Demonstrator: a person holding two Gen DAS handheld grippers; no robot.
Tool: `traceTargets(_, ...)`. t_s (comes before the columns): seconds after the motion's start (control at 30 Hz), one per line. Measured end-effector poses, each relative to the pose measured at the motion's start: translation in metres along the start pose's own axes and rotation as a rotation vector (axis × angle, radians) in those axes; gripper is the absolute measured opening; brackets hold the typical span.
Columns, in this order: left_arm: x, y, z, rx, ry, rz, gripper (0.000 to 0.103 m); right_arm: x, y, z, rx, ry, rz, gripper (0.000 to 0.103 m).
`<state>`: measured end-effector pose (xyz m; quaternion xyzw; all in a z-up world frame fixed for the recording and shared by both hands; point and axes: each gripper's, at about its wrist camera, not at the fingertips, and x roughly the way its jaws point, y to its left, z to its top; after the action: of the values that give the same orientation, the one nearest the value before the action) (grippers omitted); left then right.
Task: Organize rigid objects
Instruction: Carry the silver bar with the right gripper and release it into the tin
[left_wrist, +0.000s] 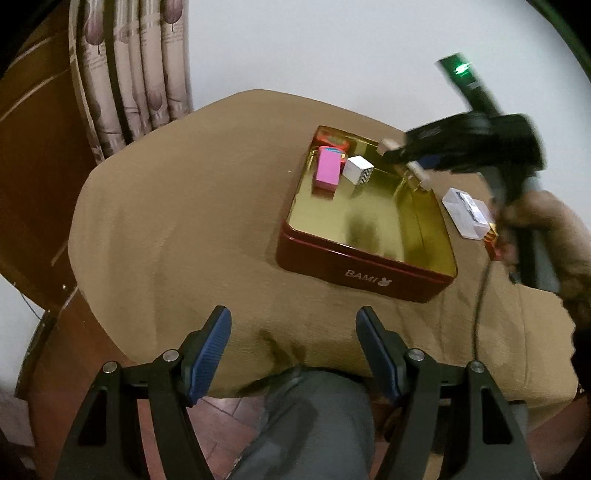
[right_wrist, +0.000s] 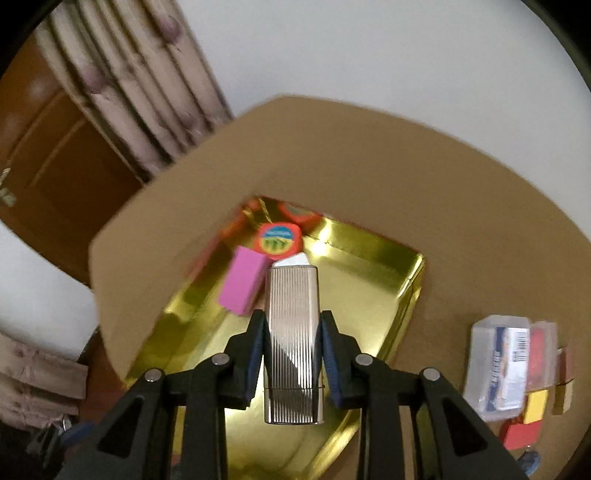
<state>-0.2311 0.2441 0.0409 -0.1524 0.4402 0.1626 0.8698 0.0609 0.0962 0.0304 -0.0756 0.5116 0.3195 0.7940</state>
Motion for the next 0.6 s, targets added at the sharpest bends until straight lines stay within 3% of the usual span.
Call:
traceTargets(0.07,0.001,0.002,0.002,-0.004,-0.002,0.001,0.066,0.010,-0.003,-0.001,-0.005,0.017,-0.074,0.029)
traceTargets(0.2,0.005,0.002,0.001,0.000,0.014,-0.011,0.066,0.030,-0.012,0.006,0.065,0.039,-0.114,0.029)
traceTargets(0.33,0.014,0.003,-0.001,0.003,0.056,-0.023,0.066,0.051,-0.025,0.016,0.129,0.071,-0.122,0.029)
traceTargets(0.6,0.013,-0.003,-0.005,0.023,0.035,-0.001,0.066,0.050,-0.038,0.023,0.178,-0.007,-0.072,0.032)
